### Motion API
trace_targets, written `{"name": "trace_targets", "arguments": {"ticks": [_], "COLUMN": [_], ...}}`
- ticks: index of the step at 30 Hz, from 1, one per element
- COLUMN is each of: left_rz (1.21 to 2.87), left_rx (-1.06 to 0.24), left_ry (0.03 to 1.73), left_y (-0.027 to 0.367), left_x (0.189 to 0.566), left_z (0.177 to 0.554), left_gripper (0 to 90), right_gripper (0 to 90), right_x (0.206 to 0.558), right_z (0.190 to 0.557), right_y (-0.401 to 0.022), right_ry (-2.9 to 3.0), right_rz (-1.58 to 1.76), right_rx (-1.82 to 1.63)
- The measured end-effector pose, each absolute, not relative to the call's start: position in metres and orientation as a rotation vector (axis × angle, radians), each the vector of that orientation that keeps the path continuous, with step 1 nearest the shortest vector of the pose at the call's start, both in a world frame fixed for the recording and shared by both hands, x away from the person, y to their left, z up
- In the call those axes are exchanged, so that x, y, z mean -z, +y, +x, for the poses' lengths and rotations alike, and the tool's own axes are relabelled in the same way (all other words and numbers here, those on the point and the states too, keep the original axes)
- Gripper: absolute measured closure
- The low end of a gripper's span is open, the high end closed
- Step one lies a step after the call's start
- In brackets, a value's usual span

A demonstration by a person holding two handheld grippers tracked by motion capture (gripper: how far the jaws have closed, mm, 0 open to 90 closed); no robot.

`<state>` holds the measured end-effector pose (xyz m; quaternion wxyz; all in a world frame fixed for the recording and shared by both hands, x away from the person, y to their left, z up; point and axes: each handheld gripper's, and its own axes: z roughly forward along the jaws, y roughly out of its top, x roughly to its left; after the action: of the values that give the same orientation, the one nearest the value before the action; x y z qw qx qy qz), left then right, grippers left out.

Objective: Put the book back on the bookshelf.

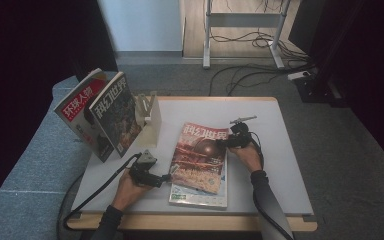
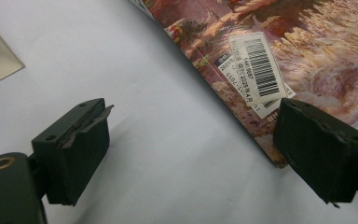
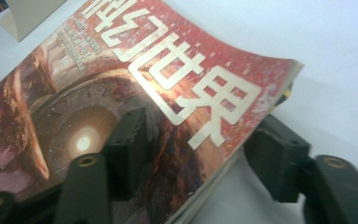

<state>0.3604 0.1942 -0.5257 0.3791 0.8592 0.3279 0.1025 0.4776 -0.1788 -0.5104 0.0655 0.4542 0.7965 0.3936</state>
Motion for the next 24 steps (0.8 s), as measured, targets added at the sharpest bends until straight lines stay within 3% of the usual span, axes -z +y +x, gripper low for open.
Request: {"name": "trace_targets", "arguments": {"ticks": [14,24], "left_rz": [2.188,2.183], "left_rx": [-0.225,-0.189], "left_ry": [0.851,0.864], "left_y": [0.196,0.198], "left_x": [0.526,0.526], "left_z": [0.363,0.365], "left_gripper": [11.6,11.4], "right_gripper": [72.2,79.2], "right_x": [0.492,0.477], "right_z": [0.474,0.465], "right_y": [-0.17,-0.161], "right_ry": [2.367,2.353], "right_rz": [1.263,1.153], "right_rx": [-1.08,-1.044]}}
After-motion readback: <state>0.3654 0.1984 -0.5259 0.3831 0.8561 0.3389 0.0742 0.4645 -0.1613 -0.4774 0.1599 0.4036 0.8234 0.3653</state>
